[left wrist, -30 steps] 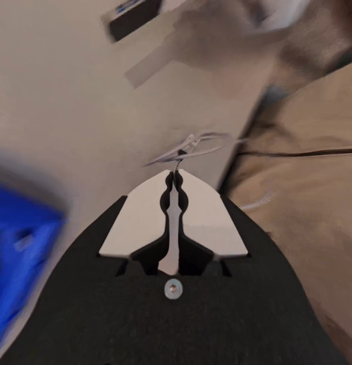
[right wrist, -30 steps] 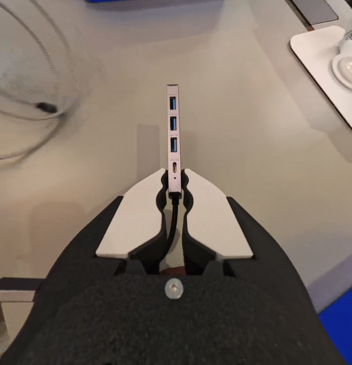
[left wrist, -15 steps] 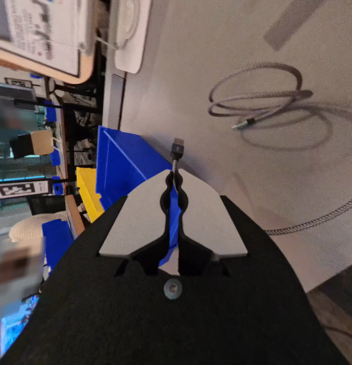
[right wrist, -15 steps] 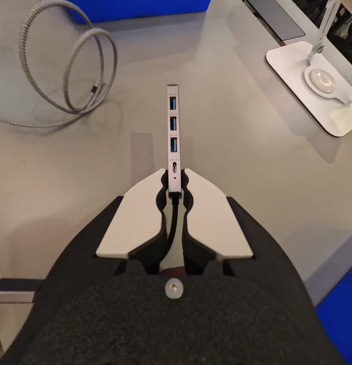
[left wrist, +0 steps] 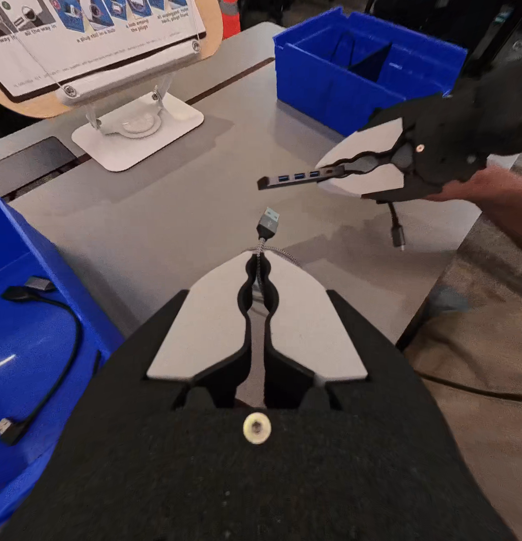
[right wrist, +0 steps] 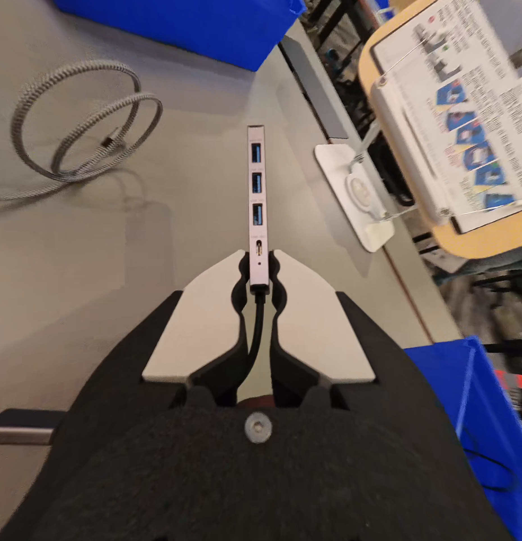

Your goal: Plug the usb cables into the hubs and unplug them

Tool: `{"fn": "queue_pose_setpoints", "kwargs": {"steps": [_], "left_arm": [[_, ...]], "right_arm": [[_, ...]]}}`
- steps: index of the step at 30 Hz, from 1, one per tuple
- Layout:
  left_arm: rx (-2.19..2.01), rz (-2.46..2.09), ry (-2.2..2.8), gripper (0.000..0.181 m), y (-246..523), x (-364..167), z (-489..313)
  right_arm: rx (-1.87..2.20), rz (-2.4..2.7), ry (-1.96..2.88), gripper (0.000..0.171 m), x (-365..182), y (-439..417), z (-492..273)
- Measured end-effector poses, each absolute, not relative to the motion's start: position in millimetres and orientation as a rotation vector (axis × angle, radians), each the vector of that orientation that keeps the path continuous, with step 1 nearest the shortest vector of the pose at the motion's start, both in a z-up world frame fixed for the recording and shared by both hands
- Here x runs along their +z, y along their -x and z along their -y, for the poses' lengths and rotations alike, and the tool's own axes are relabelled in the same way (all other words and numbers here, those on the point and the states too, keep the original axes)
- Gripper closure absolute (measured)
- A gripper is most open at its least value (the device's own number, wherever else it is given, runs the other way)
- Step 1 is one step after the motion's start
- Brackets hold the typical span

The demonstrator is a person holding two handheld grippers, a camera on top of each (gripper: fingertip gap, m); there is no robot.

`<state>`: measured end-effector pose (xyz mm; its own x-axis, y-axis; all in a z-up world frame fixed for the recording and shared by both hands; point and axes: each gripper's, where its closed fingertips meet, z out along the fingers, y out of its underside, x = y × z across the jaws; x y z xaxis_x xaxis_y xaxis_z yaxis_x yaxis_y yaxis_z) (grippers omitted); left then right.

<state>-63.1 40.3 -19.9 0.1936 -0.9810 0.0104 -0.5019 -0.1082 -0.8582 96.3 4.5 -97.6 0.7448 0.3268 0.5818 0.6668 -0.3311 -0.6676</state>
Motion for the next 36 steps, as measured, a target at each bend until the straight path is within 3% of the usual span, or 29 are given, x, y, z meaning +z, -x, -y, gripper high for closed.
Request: {"fn": "queue_pose_setpoints", "kwargs": {"steps": [3,6,36], "left_arm": [[-0.717,-1.274,1.687,0.180,68,-14,-54],[-0.889,-1.196,1.724,0.180,59,-15,-45],[-0.912,-0.944,1.890,0.180,25,-56,-49]], "right_arm": [[-0.532,0.795,1.870,0.159,-90,-95,-11],[-0.612,0.832,1.810,0.159,-81,-90,-16],[-0.773,0.928,1.740,0.159,-80,-66,-36]]}}
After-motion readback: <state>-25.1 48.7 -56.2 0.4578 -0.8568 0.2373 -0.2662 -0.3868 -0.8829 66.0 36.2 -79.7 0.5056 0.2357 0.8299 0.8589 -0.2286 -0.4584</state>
